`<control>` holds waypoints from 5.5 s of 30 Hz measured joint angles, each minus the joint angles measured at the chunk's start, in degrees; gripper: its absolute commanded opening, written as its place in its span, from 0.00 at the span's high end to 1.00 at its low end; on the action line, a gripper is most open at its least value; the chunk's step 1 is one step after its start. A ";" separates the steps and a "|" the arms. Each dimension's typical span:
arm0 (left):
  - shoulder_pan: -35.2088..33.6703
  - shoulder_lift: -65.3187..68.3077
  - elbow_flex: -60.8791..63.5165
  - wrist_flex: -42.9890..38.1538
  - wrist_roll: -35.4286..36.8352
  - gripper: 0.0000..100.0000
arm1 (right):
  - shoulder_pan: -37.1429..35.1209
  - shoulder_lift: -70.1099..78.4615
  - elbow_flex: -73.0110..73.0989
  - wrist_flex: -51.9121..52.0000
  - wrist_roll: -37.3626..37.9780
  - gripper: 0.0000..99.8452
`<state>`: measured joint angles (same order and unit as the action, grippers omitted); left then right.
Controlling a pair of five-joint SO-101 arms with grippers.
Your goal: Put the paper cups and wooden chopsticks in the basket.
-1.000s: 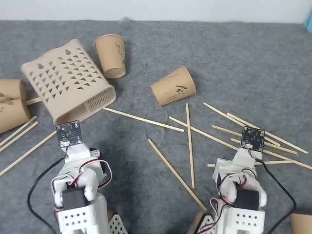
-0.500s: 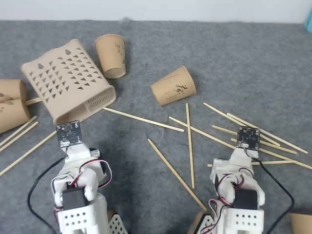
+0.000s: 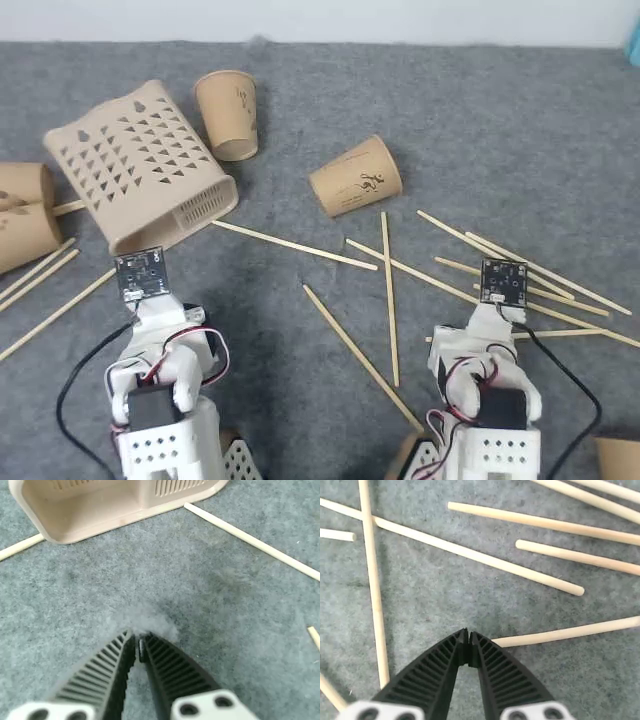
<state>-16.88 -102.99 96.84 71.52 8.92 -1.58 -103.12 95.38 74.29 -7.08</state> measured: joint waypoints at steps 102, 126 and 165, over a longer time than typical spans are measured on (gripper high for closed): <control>-12.13 80.70 -30.51 -63.82 -44.84 0.99 | 1.76 0.00 0.00 -10.55 27.69 0.99; -2.11 49.32 -23.91 -36.75 -17.93 0.99 | 1.67 0.00 0.00 -10.55 27.69 0.99; 4.13 61.63 -70.86 13.27 -15.12 0.79 | 1.67 0.00 0.00 -10.55 27.69 0.99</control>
<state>-12.75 -41.36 25.98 84.79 -6.20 0.09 -103.12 95.38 63.74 20.62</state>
